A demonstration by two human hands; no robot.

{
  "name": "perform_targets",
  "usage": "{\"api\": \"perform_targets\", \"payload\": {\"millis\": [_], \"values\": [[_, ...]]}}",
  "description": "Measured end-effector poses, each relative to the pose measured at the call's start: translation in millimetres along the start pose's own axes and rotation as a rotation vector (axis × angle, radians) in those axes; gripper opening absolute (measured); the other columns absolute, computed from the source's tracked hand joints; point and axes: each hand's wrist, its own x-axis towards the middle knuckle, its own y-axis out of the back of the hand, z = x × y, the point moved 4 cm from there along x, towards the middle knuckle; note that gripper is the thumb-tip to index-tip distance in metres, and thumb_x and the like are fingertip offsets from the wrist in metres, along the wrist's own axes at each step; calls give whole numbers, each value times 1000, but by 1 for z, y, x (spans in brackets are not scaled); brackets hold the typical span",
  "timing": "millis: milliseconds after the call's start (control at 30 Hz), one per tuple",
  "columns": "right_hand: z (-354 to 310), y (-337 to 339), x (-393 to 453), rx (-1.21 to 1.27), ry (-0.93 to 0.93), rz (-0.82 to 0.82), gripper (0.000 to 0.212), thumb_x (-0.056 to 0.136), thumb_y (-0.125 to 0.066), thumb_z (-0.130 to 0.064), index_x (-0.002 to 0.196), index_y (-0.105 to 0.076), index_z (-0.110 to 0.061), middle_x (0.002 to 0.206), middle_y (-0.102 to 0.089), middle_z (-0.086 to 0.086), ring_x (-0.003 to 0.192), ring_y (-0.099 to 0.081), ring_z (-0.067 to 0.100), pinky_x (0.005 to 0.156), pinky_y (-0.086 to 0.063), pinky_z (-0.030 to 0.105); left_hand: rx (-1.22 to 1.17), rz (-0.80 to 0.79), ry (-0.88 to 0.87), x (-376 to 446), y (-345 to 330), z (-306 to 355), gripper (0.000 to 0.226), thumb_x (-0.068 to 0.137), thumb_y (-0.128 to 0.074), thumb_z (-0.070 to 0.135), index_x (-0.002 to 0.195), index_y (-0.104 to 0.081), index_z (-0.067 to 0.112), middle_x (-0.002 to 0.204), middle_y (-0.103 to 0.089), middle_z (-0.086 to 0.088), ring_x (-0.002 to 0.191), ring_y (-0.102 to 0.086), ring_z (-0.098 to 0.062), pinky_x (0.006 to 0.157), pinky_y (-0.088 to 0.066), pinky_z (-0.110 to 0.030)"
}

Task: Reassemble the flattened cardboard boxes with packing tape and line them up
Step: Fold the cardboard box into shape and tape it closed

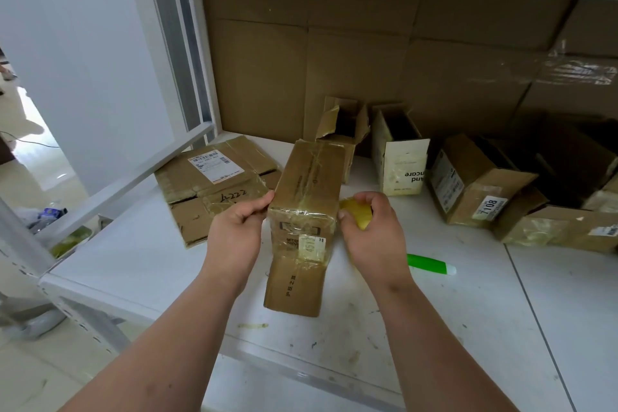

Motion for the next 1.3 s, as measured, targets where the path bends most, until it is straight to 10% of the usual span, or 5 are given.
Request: {"api": "perform_targets", "payload": {"millis": [100,200,633,967,1300], "values": [[-1,-1,1,-26,-4,7,35,90,-64,-31,122,-51,-28,121,-56,-3,96,-50,12,81,-42,29,196,15,-60,-5,-4,11,17,98,-56,35,109,-68,30,110,-68,12,98,-61,-5,85,-47,-26],[-2,-2,1,-20,-8,1,37,89,-66,-31,123,-51,-27,120,-56,-3,98,-52,13,83,-44,30,526,-51,-98,-9,-18,21,81,74,-65,73,130,-50,17,122,-52,8,105,-54,-12,82,-43,-32],[12,18,-22,195,-38,52,34,88,-70,-32,113,-48,-38,108,-57,-11,89,-57,3,67,-47,22,814,-58,-163,-17,-51,24,132,45,-58,91,141,-24,7,142,-30,-8,132,-34,-30,103,-43,-49],[21,62,-38,399,-116,158,17,94,-64,-26,107,-55,-32,93,-60,-10,73,-58,2,47,-42,11,678,-20,-210,-29,-41,34,101,67,-80,59,143,-32,11,134,-40,-3,125,-45,-23,97,-42,-35],[33,119,-30,382,-118,240,13,97,-56,-22,109,-58,-28,90,-56,-12,79,-56,12,55,-42,21,300,-507,20,-60,19,56,109,38,-80,29,140,-45,36,132,-52,17,120,-52,-1,93,-46,-26]]}}
